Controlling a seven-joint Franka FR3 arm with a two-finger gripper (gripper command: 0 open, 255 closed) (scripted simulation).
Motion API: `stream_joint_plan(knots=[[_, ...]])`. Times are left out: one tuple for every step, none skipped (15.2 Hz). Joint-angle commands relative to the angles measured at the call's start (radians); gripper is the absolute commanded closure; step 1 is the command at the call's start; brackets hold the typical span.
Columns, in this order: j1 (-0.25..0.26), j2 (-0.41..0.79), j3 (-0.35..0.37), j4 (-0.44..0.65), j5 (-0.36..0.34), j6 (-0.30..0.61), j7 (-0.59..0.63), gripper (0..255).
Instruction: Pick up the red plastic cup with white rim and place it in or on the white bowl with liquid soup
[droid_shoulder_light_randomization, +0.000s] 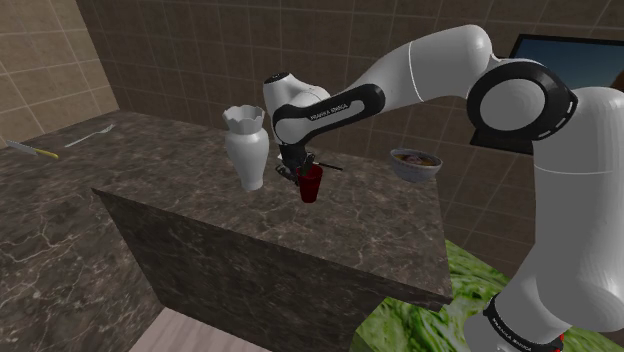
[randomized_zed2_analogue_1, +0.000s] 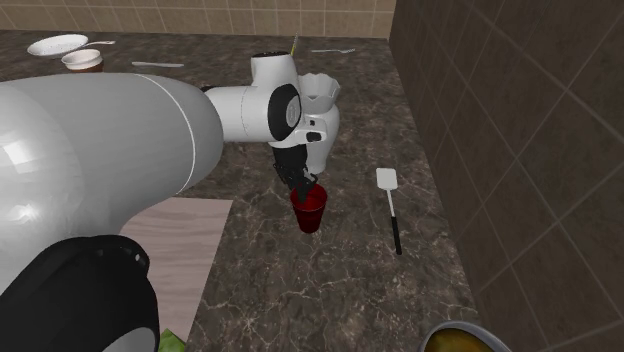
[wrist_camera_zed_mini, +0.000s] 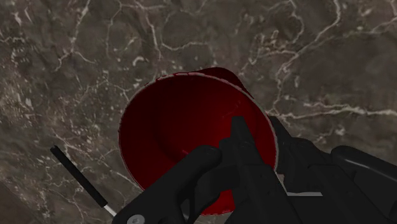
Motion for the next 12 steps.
stream_joint_plan(knots=[[0.0,0.0,0.0,0.0,0.0,0.0,0.0,255],[0.0,0.0,0.0,0.0,0.0,0.0,0.0,255],[0.0,0.0,0.0,0.0,0.0,0.0,0.0,255],[0.0,-0.005,0.001,0.006,0.002,-0.011,-0.003,255],[0.0,-0.01,0.001,0.013,0.003,-0.021,-0.005,255],[0.0,-0.014,0.002,0.02,0.005,-0.033,-0.007,255],[0.0,-0.018,0.003,0.027,0.007,-0.044,-0.01,255],[0.0,-0.022,0.003,0.034,0.008,-0.055,-0.012,255],[0.0,-0.026,0.004,0.042,0.01,-0.066,-0.015,255],[0.0,-0.03,0.004,0.05,0.011,-0.078,-0.017,255],[0.0,-0.034,0.005,0.058,0.012,-0.089,-0.019,255],[0.001,-0.037,0.005,0.067,0.014,-0.101,-0.022,255]])
